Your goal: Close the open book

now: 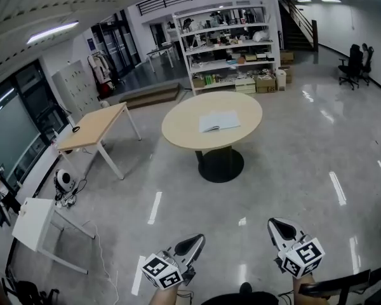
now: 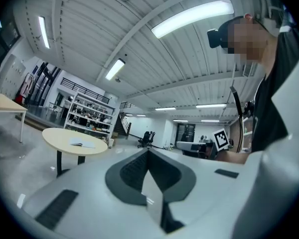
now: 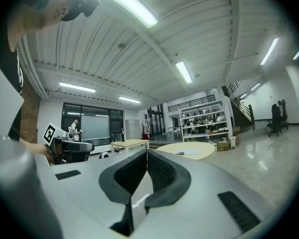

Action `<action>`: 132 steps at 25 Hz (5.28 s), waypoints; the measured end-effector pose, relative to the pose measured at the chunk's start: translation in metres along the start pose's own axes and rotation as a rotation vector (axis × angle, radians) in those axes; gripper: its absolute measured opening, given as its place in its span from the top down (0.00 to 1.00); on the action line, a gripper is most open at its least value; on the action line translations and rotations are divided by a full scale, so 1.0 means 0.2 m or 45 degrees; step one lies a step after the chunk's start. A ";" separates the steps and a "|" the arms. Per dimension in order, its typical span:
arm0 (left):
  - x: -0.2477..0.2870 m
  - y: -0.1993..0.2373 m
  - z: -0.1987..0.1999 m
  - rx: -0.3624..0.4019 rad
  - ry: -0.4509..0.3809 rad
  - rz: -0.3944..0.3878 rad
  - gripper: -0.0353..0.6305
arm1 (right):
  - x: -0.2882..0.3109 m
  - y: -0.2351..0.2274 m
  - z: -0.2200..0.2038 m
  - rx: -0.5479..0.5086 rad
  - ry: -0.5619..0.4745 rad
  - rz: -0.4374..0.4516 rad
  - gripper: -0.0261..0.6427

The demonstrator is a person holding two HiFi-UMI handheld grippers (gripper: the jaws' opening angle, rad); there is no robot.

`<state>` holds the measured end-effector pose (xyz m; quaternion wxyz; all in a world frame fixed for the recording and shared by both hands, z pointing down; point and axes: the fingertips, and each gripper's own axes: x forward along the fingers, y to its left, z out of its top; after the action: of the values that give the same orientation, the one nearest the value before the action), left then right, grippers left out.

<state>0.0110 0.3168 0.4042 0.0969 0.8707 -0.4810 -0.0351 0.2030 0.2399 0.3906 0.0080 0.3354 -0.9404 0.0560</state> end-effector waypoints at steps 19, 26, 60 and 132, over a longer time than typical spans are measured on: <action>0.91 1.14 0.15 0.017 0.016 0.065 0.95 | 1.27 -0.83 0.06 -0.046 0.043 -0.029 0.96; 1.15 1.79 0.40 0.050 -0.016 0.025 0.95 | 1.99 -0.93 0.18 -0.054 0.063 -0.040 0.95; 2.69 3.61 0.27 -0.134 0.239 0.306 0.95 | 4.29 -2.21 -0.27 -0.397 0.454 0.253 0.66; 2.92 3.85 -0.36 -0.294 0.584 0.087 0.95 | 4.54 -2.61 -1.20 0.506 0.587 -0.359 0.93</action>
<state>-0.3045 -0.5659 0.6487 0.3031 0.8223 -0.4684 0.1118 -0.1770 -0.7066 0.7285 0.1626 0.4357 -0.8288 0.3112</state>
